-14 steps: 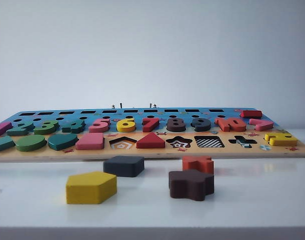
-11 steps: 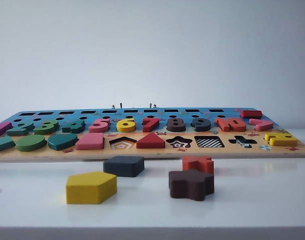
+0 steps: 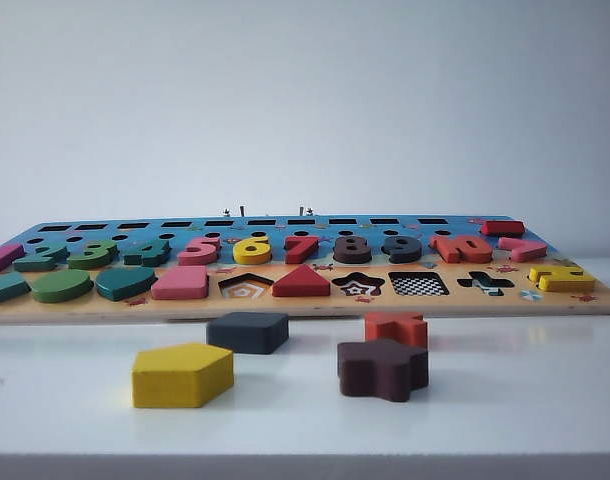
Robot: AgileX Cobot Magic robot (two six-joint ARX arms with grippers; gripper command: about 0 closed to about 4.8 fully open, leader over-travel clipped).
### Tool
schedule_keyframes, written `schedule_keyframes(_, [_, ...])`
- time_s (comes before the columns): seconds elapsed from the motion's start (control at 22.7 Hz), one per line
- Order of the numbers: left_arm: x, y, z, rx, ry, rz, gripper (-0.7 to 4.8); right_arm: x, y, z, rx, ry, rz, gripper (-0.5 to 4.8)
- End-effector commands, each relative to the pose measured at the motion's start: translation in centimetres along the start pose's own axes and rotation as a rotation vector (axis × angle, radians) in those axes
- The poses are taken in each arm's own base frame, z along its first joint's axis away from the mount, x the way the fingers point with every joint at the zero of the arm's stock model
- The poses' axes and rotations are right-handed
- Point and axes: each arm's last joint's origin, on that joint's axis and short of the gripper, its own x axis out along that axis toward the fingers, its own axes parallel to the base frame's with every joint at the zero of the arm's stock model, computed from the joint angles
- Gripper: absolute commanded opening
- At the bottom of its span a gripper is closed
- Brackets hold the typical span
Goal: Insert the cube into the slot.
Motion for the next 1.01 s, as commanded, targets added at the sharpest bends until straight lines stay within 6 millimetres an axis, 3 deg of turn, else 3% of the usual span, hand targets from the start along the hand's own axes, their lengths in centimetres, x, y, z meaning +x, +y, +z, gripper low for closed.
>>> schedule_keyframes(0.04, [-0.2, -0.4, 0.6, 0.005, 0.043, -0.065, 0.17, 0.0, 0.0, 0.1, 0.026, -0.010, 0.006, -0.04])
schedule_keyframes(0.62, [-0.6, -2.0, 3.1, -0.014, 0.255, -0.358, 0.17, -0.2, 0.3, 0.6, 0.088, 0.006, 0.061, -0.04])
schedule_keyframes(1.01, [-0.3, -2.7, 4.5, -0.047, 0.309, -0.501, 0.17, -1.4, 1.4, 4.1, 0.152, -0.079, 0.169, -0.03])
